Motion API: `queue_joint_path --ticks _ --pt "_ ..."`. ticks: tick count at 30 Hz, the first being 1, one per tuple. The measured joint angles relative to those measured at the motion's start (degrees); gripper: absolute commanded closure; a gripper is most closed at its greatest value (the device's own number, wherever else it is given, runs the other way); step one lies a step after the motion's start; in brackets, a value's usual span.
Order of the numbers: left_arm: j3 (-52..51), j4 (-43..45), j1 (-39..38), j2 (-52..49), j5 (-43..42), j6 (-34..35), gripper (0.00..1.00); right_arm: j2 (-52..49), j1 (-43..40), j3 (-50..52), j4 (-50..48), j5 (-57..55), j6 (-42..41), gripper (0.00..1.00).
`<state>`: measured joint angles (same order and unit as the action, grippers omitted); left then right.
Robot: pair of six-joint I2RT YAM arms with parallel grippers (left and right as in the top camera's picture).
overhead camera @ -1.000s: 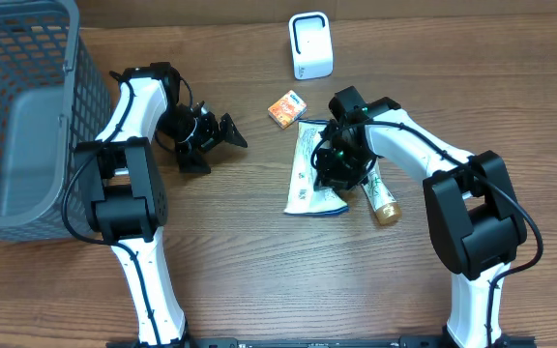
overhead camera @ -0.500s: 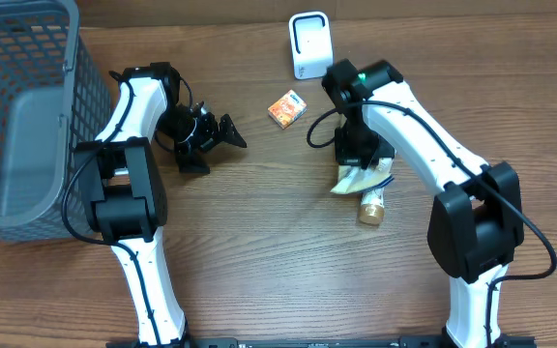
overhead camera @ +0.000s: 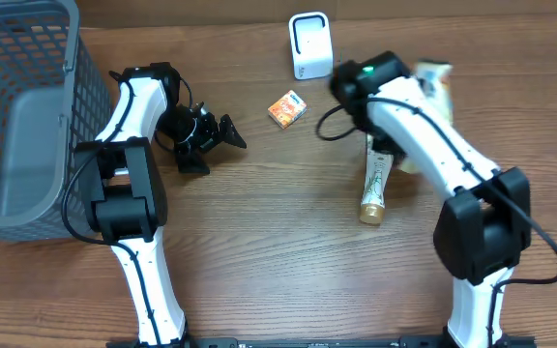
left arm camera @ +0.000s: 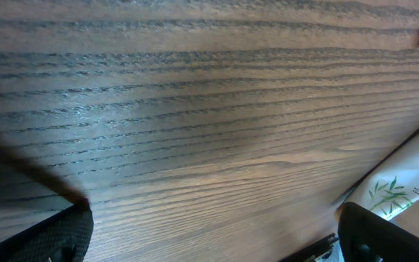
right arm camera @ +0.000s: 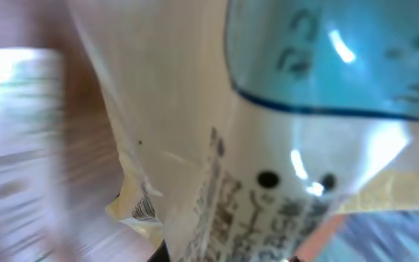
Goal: Scan the item barcode
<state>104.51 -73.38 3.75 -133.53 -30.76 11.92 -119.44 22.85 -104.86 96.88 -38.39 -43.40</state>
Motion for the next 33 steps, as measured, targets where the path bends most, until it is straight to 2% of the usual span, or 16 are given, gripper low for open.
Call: queue_joint_path --ticks 6,9,13,19,22,23,24,27,33 --pt "0.00 0.02 0.00 0.02 0.04 0.00 0.00 -0.04 -5.42 6.32 -1.05 0.15 -1.62 0.95" --pt "0.00 0.00 0.00 0.02 0.04 0.00 0.00 -0.04 -4.33 8.70 -2.36 0.85 -1.62 0.94" --pt "0.00 -0.17 0.00 0.00 0.20 0.00 0.00 -0.04 -1.97 13.00 -2.82 2.40 -1.70 0.86" --pt "0.00 -0.17 0.00 0.02 0.24 0.00 0.00 -0.04 2.08 13.40 -3.10 7.52 -1.84 0.82" --pt "0.00 -0.17 0.00 0.02 0.24 0.00 0.00 -0.04 5.20 13.40 -5.33 11.13 -2.16 0.67" --pt "0.00 -0.17 0.00 0.00 0.24 0.00 0.00 -0.04 6.08 13.40 -5.90 11.74 -1.75 0.48" --pt "0.00 -0.17 0.00 0.02 0.24 0.00 0.00 -0.04 7.96 13.40 -6.58 13.03 -2.05 0.45" --pt "0.00 -0.17 0.00 0.02 0.26 0.00 0.00 -0.04 12.39 13.40 -6.73 15.54 -2.23 0.44" --pt "0.00 -0.17 0.00 0.02 0.39 0.00 0.00 -0.04 14.78 10.29 -6.16 18.18 -2.45 0.44"
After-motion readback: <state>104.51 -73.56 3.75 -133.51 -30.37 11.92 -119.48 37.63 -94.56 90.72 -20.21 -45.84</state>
